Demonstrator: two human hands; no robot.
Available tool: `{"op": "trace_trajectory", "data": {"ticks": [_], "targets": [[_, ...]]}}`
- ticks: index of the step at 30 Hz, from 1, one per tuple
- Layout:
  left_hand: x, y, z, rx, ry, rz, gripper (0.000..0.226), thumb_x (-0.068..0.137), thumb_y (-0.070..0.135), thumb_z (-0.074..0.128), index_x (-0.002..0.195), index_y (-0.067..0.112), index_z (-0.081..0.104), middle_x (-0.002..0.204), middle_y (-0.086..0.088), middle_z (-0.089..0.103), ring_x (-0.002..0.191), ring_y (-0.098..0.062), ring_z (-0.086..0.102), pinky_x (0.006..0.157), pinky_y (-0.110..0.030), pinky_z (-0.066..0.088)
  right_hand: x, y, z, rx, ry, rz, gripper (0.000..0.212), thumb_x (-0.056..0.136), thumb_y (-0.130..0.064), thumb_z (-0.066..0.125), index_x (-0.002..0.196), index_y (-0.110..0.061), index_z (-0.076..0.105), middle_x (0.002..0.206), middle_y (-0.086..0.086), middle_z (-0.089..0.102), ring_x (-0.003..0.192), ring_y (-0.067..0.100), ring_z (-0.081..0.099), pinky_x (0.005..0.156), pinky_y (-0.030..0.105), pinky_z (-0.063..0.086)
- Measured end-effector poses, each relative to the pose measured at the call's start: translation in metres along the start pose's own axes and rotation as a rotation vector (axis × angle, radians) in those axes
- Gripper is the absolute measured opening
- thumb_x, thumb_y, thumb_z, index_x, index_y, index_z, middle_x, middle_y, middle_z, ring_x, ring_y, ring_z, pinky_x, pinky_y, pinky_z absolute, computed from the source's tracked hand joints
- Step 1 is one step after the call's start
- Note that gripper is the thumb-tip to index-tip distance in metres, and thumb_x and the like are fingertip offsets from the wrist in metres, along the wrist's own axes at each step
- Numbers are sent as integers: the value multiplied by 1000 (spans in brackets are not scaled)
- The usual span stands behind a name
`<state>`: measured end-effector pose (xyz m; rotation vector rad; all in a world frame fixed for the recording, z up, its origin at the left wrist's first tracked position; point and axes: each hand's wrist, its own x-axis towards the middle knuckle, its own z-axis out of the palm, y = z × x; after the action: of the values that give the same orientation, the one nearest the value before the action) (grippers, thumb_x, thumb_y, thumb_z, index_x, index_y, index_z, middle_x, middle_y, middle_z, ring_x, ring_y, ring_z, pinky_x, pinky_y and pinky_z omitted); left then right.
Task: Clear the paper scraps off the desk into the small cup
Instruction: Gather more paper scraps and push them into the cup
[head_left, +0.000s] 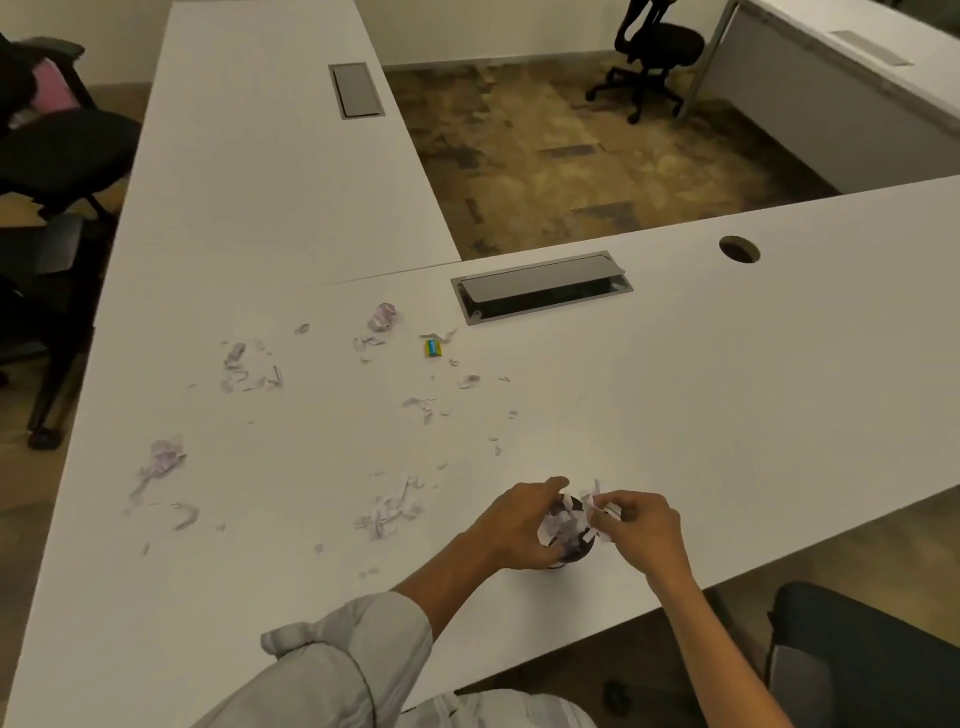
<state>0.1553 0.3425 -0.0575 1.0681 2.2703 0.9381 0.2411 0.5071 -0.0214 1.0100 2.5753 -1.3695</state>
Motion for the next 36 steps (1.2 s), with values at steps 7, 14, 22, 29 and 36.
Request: {"op": "trace_trajectory", "data": {"ticks": [7,14,22,29,36], "targets": [[-12,-12,-4,-9,53,8,80,70,44,75,137,16,41,134,-1,54,117,-18,53,98,-29,45,-2,-11,24,-236,-65,-108,18,80,-9,70,97,-13,74,89,2,72,64,5,58,52,2,40],[-15,-13,-6,58,67,5,67,76,44,69,131,11,48,132,-7,54,115,-22,54,96,-35,47,0,-16,19,-224,-147,-95,55,74,1,70,126,-14,59,118,7,66,105,16,63,79,11,44],[-16,-13,6,84,84,-64,56,86,42,61,132,13,48,138,-5,51,123,-21,48,100,-31,39,-8,-11,-1,-97,-174,-94,58,78,-4,71,131,-20,54,128,-1,60,122,12,54,88,17,42],[-18,-26,5,126,70,-30,61,81,41,65,134,17,46,140,-2,47,127,-19,43,98,-35,43,-9,-1,-12,-66,-78,-88,52,79,12,58,123,-16,59,124,-1,63,115,11,59,92,27,50],[-26,-34,5,146,69,-8,66,78,46,65,136,25,43,147,-1,39,134,-17,35,100,-40,45,-13,24,6,-78,19,-56,39,88,-13,64,126,-15,58,128,6,61,120,18,56,95,27,45]]}}
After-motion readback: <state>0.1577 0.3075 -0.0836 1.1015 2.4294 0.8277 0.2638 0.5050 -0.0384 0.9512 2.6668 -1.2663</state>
